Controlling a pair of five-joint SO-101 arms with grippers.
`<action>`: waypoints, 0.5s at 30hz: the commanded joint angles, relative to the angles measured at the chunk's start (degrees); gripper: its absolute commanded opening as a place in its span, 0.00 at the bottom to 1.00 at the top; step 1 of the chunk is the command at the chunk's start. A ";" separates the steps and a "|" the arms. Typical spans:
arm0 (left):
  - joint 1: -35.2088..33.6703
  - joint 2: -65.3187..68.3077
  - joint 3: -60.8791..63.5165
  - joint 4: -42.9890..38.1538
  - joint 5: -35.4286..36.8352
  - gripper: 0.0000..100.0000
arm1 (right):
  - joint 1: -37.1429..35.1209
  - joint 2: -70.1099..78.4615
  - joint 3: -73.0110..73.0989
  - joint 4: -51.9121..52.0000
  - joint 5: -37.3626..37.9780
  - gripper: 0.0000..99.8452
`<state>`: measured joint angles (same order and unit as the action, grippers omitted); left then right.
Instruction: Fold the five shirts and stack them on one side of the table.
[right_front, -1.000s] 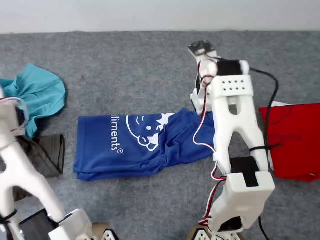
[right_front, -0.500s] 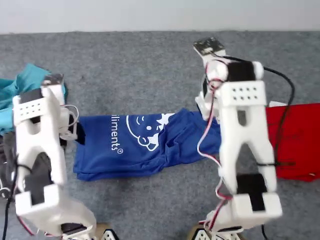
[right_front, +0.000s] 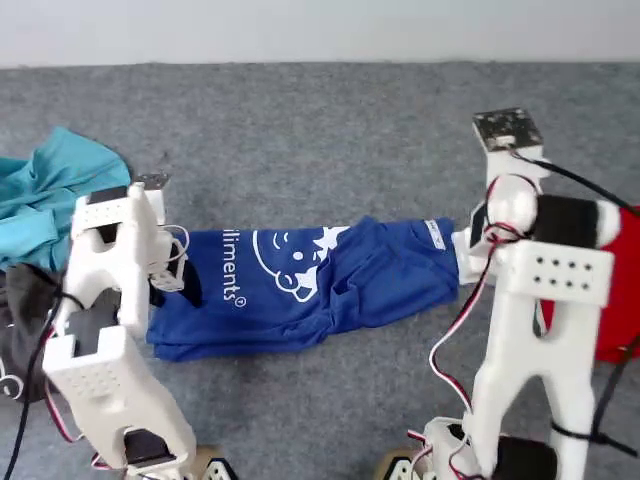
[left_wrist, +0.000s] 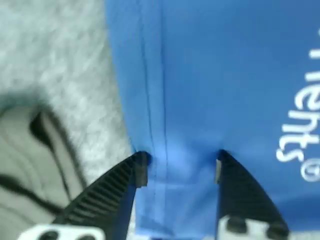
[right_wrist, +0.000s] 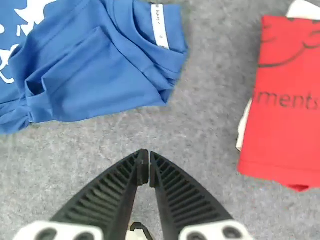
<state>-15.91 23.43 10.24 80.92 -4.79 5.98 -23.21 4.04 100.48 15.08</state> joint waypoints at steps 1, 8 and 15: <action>0.88 2.29 -2.33 -0.97 2.11 0.22 | 1.98 -4.88 0.26 2.42 0.00 0.01; 2.20 9.76 -9.98 3.16 1.85 0.11 | 4.09 -10.07 0.26 2.51 4.57 0.01; 6.15 7.47 -11.30 5.36 1.67 0.01 | 8.66 -15.08 0.26 2.51 4.84 0.01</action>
<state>-10.02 32.04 -0.22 86.55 -2.95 12.40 -35.60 4.57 100.48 19.21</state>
